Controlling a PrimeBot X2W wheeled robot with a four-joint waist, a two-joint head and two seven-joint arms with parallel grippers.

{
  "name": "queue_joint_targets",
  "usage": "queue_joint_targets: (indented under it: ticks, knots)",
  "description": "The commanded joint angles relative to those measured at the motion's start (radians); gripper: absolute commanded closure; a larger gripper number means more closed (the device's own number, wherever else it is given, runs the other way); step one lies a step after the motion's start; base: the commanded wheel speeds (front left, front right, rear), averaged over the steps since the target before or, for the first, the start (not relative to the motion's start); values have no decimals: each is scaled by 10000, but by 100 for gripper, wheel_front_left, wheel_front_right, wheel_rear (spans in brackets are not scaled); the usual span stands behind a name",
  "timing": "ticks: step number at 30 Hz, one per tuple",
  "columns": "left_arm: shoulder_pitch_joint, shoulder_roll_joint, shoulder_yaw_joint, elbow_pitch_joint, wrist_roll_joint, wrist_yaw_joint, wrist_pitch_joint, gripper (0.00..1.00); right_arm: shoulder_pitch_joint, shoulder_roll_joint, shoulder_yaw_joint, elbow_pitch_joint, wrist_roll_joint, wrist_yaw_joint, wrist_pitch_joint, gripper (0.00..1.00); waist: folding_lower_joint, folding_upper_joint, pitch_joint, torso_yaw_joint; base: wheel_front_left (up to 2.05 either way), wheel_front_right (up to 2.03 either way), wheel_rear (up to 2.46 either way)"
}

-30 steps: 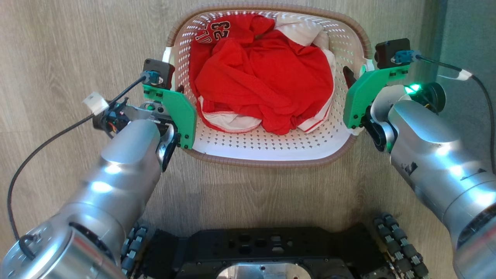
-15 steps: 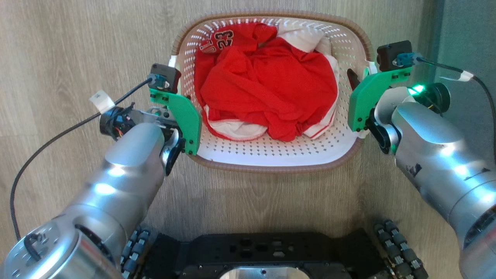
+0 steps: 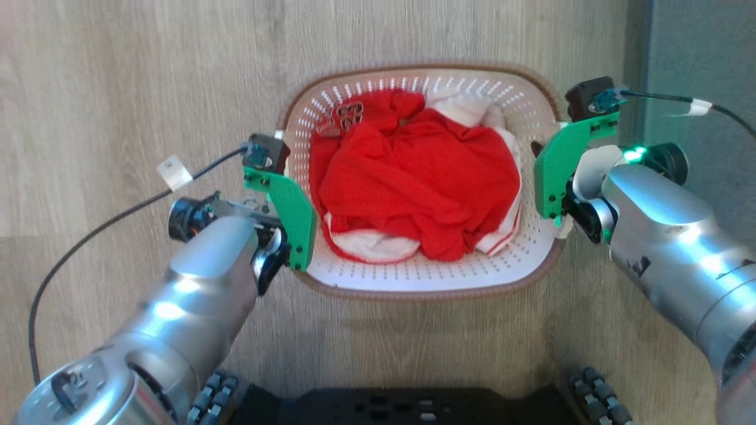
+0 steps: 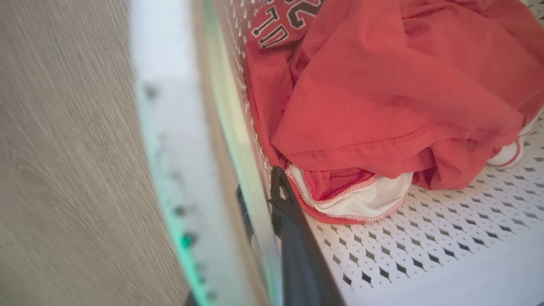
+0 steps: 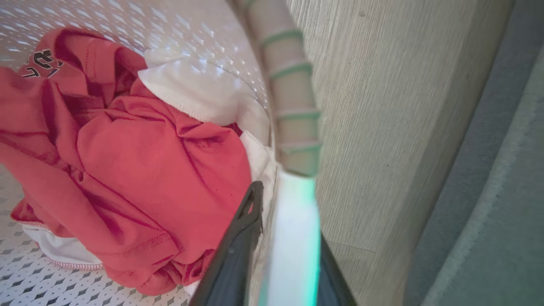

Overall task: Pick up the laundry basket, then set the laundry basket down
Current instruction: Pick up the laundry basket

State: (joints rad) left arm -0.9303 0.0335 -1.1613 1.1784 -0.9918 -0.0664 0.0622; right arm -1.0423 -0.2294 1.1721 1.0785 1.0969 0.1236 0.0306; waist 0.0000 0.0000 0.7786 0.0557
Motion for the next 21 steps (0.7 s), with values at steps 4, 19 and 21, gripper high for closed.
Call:
queue_joint_targets:
  ticks: [4,19,21]
  knots:
    - [348,168,-337,-154,-118,-262,173,100,773,-264,564,-674,506,71,1051,100,0,0,-1210,156,0,0,0]
    - [1186,168,-828,274,-342,-540,880,100,1889,16,984,-1111,1318,71,3107,100,0,0,-3980,37,0,0,0]
    - [1411,168,-878,351,-368,-589,1169,100,2136,156,1020,-1161,1250,71,3406,100,0,0,-4383,-22,0,0,0]
